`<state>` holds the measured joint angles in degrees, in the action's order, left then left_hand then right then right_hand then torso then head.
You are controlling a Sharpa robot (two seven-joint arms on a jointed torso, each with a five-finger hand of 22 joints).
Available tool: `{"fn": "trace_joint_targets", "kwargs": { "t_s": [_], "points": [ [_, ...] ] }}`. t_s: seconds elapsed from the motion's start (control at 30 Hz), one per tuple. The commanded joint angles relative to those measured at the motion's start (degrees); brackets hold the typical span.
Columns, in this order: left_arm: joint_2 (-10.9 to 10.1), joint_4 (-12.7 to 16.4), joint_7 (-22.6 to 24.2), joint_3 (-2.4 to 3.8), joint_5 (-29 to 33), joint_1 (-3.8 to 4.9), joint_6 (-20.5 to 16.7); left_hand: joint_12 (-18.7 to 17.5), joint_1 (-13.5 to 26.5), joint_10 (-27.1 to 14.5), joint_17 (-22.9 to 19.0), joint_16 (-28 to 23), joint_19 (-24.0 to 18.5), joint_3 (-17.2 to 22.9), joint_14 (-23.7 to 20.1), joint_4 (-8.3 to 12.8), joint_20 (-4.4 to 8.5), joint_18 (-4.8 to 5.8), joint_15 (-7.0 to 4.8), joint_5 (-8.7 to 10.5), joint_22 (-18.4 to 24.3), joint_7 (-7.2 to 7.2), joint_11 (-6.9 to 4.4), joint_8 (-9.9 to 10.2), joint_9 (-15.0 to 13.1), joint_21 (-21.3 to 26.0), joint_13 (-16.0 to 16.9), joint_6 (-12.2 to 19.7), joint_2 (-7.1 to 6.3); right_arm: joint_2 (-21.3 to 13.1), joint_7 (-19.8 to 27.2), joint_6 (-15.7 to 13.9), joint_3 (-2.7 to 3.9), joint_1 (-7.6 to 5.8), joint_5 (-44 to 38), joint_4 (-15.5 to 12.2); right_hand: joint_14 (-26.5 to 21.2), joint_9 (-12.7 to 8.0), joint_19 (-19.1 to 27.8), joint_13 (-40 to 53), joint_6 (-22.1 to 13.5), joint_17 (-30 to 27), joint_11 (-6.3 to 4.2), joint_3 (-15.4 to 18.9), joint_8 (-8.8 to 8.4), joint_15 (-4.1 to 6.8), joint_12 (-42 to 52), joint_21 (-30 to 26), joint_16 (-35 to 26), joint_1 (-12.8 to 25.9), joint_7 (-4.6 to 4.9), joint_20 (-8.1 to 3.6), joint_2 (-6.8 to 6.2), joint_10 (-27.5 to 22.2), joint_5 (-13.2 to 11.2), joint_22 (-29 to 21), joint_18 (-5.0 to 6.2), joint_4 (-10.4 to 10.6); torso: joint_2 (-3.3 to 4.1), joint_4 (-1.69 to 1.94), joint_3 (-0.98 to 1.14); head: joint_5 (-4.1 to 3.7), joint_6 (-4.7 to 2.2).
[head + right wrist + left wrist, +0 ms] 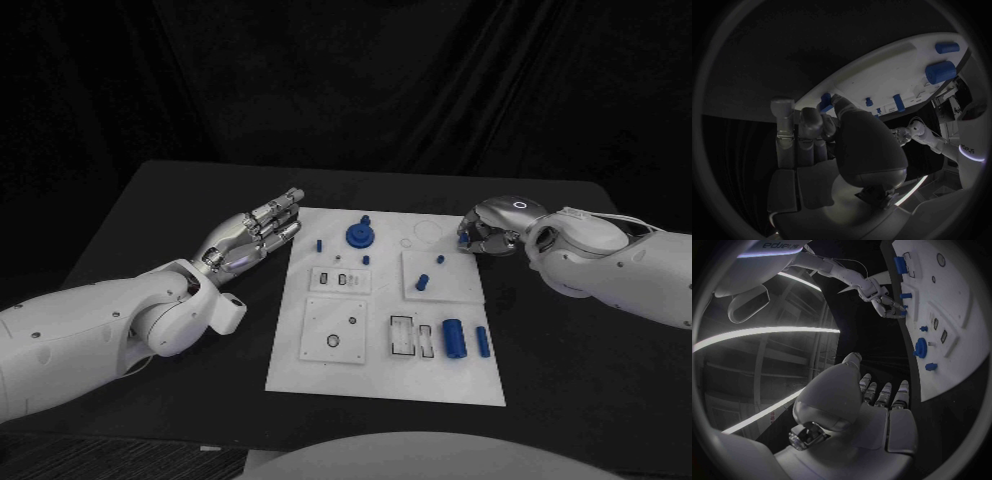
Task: Assemble the parts on the task board
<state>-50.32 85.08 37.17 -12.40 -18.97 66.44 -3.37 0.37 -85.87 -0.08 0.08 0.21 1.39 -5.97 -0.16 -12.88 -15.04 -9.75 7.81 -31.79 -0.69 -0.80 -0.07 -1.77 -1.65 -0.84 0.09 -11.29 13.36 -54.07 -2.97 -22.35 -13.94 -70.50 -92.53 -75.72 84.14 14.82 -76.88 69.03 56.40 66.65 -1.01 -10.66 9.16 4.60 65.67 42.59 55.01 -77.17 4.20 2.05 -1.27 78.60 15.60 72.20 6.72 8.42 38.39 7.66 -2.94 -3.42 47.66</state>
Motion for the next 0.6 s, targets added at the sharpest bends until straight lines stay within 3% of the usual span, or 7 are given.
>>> {"fn": "trace_joint_targets", "kwargs": {
  "t_s": [0.03,0.33,0.47,0.6],
  "points": [
    [0.2,0.0,0.4,0.04,0.0,-0.10,0.8,-0.4,0.2,0.1,-0.1,-0.2,0.1,0.3,0.2,0.1,-0.41,-0.59,0.43,-0.30,0.0,-0.28,0.48,-0.1,0.0,-0.3,-0.1,0.2,-0.44,-0.1,0.2,-2.0,0.04,0.18,-0.2,-0.2,1.6,1.0,-0.6,0.2,0.9,0.0,-0.11,0.0,0.50,-0.20,0.5,-0.3,-0.4,-0.7,0.15,-0.02,0.35,0.4,-1.3,0.2,0.89,-0.5,-0.02,0.01,0.05,0.05,0.12],
    [0.2,0.1,0.3,0.04,0.0,-0.17,0.9,-0.4,0.2,0.1,-0.1,-0.2,0.1,0.4,0.2,0.2,-0.42,-0.59,0.45,-0.34,0.0,-0.30,0.50,-0.1,0.0,-0.3,-0.1,0.2,-0.45,-1.1,0.6,-4.5,0.09,0.15,0.6,-2.1,1.7,3.0,-1.2,0.5,2.9,-0.8,0.79,0.4,1.03,-0.78,0.9,0.6,-1.6,-0.3,0.19,0.39,0.68,1.1,-5.7,0.9,0.65,0.0,0.00,-0.08,0.08,0.29,0.09],
    [0.1,0.1,0.2,0.04,0.0,-0.18,1.1,-0.4,0.2,0.1,-0.1,-0.2,0.1,0.4,0.2,0.2,-0.44,-0.59,0.47,-0.39,0.0,-0.32,0.52,-0.1,0.0,-0.3,-0.1,0.2,-0.47,-2.2,0.5,-5.9,0.20,-0.24,2.8,-5.0,1.7,3.4,-1.4,0.3,3.3,-1.1,0.68,0.6,0.72,-0.74,0.7,0.6,-2.0,-0.4,0.08,0.44,0.72,1.1,-7.6,1.2,0.70,0.3,0.02,-0.09,0.08,0.38,0.20],
    [0.1,0.1,0.1,0.04,0.0,-0.19,1.1,-0.4,0.2,0.1,-0.1,-0.2,0.1,0.5,0.2,0.3,-0.46,-0.59,0.50,-0.43,0.0,-0.31,0.55,-0.1,0.0,-0.3,-0.1,0.2,-0.48,-3.0,-0.2,-5.0,0.26,-1.57,3.8,-8.5,1.7,3.5,-1.4,0.3,3.5,-1.3,0.62,0.6,0.50,-0.67,0.6,0.3,-2.2,-0.5,0.02,0.42,0.83,1.1,-8.5,1.2,0.76,0.4,-0.03,-0.02,0.07,0.38,0.16]
  ]
}}
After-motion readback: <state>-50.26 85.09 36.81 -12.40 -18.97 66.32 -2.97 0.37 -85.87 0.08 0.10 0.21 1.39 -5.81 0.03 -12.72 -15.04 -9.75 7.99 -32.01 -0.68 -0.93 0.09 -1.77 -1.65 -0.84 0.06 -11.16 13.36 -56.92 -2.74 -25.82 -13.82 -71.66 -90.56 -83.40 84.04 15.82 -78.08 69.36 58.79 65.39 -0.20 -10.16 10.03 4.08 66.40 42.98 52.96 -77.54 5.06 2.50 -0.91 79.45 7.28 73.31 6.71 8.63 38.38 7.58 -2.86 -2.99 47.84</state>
